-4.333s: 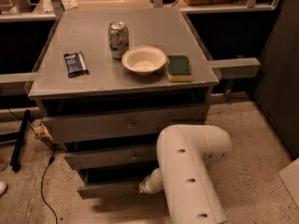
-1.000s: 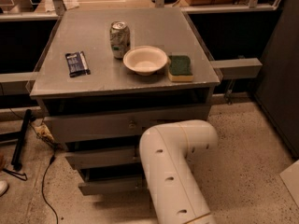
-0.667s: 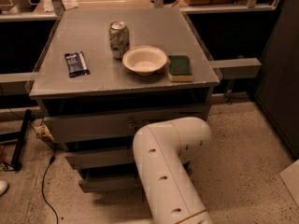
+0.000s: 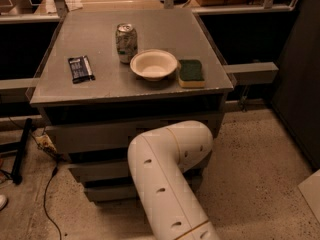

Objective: Close bottom drawer

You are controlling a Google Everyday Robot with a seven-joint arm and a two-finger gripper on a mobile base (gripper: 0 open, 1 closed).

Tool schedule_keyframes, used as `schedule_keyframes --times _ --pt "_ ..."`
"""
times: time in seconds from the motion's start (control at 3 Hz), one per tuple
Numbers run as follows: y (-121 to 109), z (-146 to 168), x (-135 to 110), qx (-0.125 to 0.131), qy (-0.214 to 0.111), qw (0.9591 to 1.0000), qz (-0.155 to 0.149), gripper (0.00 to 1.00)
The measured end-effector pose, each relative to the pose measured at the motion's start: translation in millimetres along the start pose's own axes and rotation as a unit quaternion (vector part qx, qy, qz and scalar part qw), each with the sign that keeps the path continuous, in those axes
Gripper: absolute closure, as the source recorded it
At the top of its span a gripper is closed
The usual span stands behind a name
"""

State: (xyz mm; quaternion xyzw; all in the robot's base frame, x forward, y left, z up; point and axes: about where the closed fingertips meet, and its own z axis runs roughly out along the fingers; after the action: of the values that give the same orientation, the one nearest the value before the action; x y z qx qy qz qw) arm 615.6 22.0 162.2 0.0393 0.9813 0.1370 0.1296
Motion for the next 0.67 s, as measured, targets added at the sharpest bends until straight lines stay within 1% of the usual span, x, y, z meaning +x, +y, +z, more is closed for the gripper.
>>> schedule_keyframes --times 0.33,0.67 --pt "22.3 -0.3 -11.1 -0.003 -0.013 0.9999 -0.008 1.00" --pt "19.4 -3.7 -6.8 -0.005 -0.008 0.9999 -0.007 1.00"
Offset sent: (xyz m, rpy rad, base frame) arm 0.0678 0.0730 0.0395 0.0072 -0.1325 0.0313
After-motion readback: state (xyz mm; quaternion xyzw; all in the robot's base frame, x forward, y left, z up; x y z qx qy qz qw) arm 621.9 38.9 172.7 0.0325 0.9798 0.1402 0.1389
